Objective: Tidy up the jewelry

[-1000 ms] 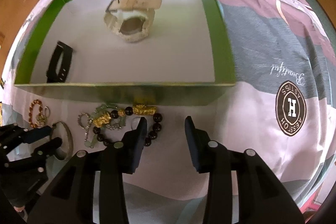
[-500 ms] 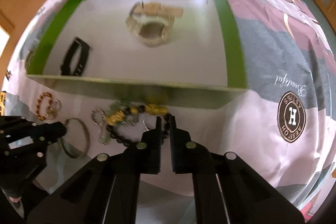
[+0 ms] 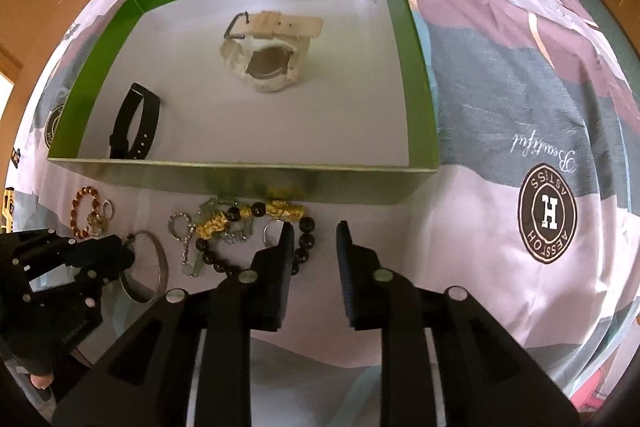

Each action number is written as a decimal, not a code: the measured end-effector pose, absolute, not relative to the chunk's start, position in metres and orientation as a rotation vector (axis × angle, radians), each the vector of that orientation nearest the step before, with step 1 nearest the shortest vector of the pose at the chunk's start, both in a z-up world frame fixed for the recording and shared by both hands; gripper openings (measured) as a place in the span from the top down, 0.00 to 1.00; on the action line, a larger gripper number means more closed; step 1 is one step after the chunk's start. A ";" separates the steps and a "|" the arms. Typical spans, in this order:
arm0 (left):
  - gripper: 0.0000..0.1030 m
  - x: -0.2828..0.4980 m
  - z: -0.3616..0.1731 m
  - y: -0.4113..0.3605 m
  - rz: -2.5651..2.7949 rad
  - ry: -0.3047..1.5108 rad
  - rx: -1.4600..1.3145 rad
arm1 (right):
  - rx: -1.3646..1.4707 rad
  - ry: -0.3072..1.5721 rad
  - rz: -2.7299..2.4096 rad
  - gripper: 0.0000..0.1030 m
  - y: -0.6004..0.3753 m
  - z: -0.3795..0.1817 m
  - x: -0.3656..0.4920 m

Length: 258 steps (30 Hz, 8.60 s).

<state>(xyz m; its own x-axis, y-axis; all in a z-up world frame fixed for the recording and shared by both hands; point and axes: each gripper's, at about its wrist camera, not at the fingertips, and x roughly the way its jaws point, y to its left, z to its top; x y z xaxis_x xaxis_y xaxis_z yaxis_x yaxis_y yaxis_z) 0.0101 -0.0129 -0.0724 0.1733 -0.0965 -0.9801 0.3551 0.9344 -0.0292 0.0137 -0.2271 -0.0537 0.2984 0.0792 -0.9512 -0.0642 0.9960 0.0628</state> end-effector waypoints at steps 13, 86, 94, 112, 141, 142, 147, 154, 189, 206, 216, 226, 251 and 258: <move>0.97 0.001 -0.062 -0.026 -0.368 1.318 0.222 | 0.007 1.265 0.075 0.79 -0.225 -0.054 0.020; 0.94 0.008 -0.073 -0.011 -0.328 1.311 0.234 | -0.220 1.330 0.294 0.91 -0.181 -0.057 -0.002; 0.93 0.013 -0.074 -0.011 -0.327 1.318 0.226 | -0.267 1.302 0.360 0.34 -0.180 -0.049 -0.013; 0.77 0.015 -0.079 -0.021 -0.345 1.290 0.253 | -0.326 1.271 0.284 0.68 -0.163 -0.086 -0.015; 0.95 0.001 0.032 0.008 -0.445 0.957 0.059 | 0.137 0.909 0.579 0.90 -0.209 0.038 -0.021; 0.95 0.003 0.038 0.012 -0.438 0.940 0.041 | 0.159 0.884 0.585 0.90 -0.211 0.042 -0.021; 0.95 0.024 0.051 0.022 -0.376 0.903 -0.036 | 0.229 0.788 0.521 0.90 -0.216 0.049 -0.007; 0.95 0.062 0.011 0.024 -0.240 0.997 -0.005 | 0.127 0.838 0.335 0.90 -0.203 0.019 0.020; 0.52 0.014 0.005 0.057 -0.165 1.174 0.103 | -0.072 1.118 0.451 0.69 -0.148 -0.037 -0.008; 0.45 0.033 -0.070 0.072 -0.144 1.443 -0.016 | -0.092 1.138 0.332 0.56 -0.157 -0.047 0.000; 0.38 0.010 -0.065 0.034 -0.393 1.422 0.038 | -0.062 1.145 0.284 0.56 -0.169 -0.044 0.004; 0.39 0.030 -0.056 0.074 -0.231 1.389 -0.071 | -0.049 1.168 0.246 0.56 -0.173 -0.049 0.006; 0.41 0.007 -0.052 -0.014 -0.468 1.310 0.091 | -0.045 1.175 0.221 0.56 -0.176 -0.048 0.008; 0.38 -0.015 -0.049 -0.044 -0.550 1.238 0.137 | -0.119 1.157 0.222 0.56 -0.165 -0.050 0.004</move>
<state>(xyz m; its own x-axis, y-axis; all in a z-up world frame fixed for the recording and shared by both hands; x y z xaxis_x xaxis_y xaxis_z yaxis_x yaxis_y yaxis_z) -0.0152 -0.0435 -0.0487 0.2158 -0.3231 -0.9214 0.4677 0.8626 -0.1929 0.0043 -0.1649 -0.0500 0.3837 0.1125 -0.9166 -0.2349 0.9718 0.0209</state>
